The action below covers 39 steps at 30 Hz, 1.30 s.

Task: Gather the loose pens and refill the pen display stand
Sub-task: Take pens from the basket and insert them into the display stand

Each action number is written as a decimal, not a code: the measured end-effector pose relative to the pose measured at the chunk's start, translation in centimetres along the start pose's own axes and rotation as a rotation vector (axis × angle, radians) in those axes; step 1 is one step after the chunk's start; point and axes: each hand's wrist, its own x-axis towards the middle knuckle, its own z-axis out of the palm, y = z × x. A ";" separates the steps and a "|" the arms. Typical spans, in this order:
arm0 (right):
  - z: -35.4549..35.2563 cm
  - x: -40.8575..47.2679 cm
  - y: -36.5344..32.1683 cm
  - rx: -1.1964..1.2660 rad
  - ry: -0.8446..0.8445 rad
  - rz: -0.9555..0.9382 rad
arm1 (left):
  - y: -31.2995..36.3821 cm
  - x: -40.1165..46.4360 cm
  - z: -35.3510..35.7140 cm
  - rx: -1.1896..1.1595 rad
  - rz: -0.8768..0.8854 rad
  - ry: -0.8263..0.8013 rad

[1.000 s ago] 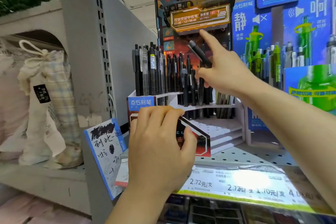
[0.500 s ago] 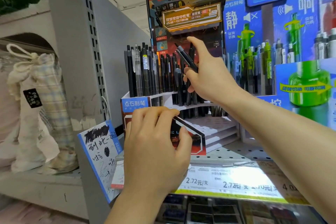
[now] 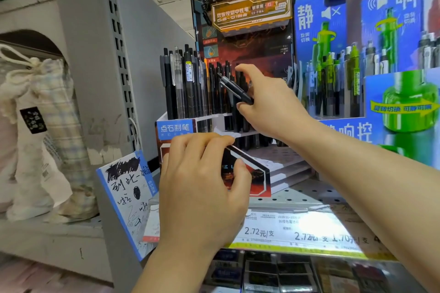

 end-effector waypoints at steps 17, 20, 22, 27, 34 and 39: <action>-0.8 0.6 -1.2 0.751 -0.092 0.217 | -0.2 0.0 0.0 -0.003 0.007 -0.009; -0.9 0.5 -1.4 0.749 0.023 0.184 | -0.3 0.0 0.1 -0.007 0.023 0.003; -1.0 0.7 -1.1 0.606 0.140 0.123 | -0.4 0.0 0.2 -0.014 0.031 0.022; -1.2 0.8 -0.5 0.463 0.196 0.116 | -0.5 0.0 0.4 -0.032 0.044 0.057; -0.3 0.7 -0.4 0.301 0.112 0.032 | -0.7 0.0 0.6 -0.045 0.062 0.082; 0.2 0.9 -0.7 0.060 0.128 -0.159 | -0.8 -0.1 0.6 -0.051 0.053 0.067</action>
